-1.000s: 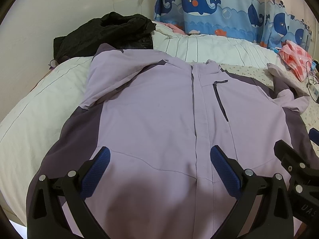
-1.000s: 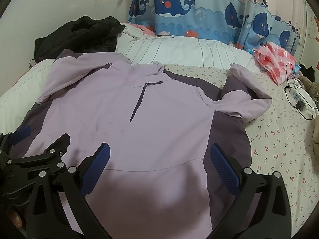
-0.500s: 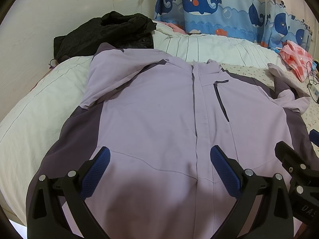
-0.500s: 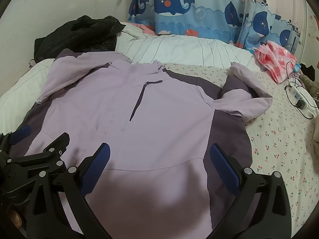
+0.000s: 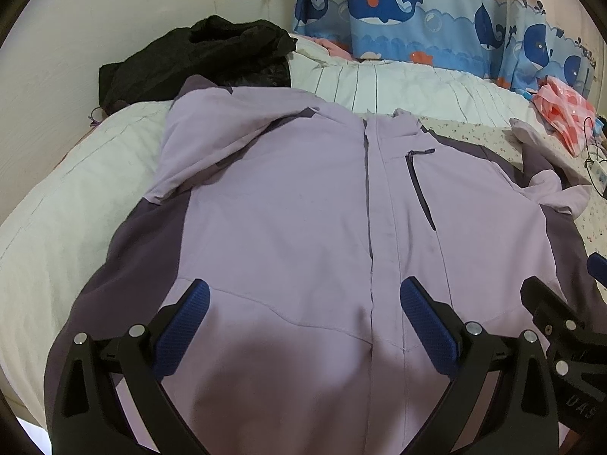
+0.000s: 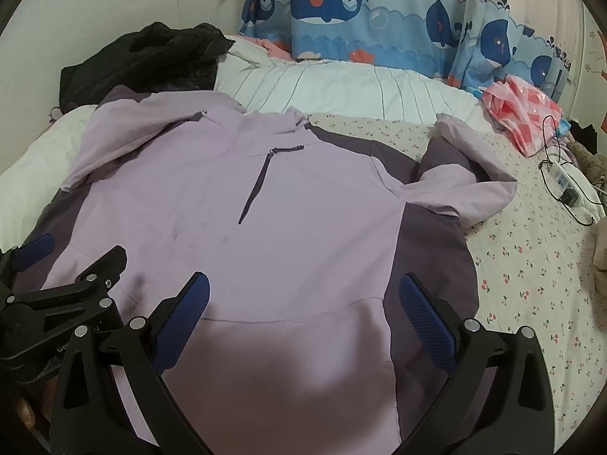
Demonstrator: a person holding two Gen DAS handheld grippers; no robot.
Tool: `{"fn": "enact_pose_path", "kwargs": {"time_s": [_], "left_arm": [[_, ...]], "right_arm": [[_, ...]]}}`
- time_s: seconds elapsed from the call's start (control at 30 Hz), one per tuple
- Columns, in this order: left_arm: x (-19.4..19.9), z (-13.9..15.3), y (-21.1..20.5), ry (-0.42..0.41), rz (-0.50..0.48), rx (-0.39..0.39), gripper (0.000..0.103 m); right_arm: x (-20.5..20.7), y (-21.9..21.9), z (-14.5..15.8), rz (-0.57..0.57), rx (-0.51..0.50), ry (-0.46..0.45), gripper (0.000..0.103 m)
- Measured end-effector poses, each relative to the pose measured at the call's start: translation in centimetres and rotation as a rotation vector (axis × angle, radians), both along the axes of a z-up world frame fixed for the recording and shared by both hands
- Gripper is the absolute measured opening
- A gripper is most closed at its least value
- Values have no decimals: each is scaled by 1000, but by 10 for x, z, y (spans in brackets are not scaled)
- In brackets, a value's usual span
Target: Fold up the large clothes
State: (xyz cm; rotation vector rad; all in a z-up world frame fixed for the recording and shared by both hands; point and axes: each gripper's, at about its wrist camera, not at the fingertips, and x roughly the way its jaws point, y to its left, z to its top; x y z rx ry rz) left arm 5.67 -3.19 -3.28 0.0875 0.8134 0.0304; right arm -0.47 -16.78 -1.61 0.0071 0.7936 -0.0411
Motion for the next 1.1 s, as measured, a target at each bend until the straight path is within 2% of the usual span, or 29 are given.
{"fn": "enact_pose_path", "kwargs": {"time_s": [0.27,0.4,0.53,0.6,0.63,0.73,0.87,1.03,1.07,1.1], "left_arm": [[6,-8,-6,38,-20,-11,96],[8,-8,-4,40,-14,-15,96],[13,-13,-1,71,-9,-54,96],[15,-15,-2,76,-7,-55,96],[17,-16,-4,78,-9,-52,96],[22,-19,-7,80,-9,-47,96],[25,-24,-11,98,-21,-39,96],[27,-26,-11,108,-30,-51,96],[27,-27,-11,112,-34,-52,96],[28,-28,-12,116,-36,-50,96]], "right_arm": [[3,-7,-3,-5,20,33,97],[8,-24,27,-3,7,-31,97],[61,-70,71,-48,-262,-90,97],[111,-102,79,-84,-396,-54,97],[132,-115,79,-102,-432,-35,97],[202,-161,63,-150,-443,69,97],[276,-208,18,-209,-391,207,97],[328,-229,-44,-220,-530,341,97],[331,-237,-51,-213,-528,359,95],[333,-248,-56,-223,-497,375,74]]}}
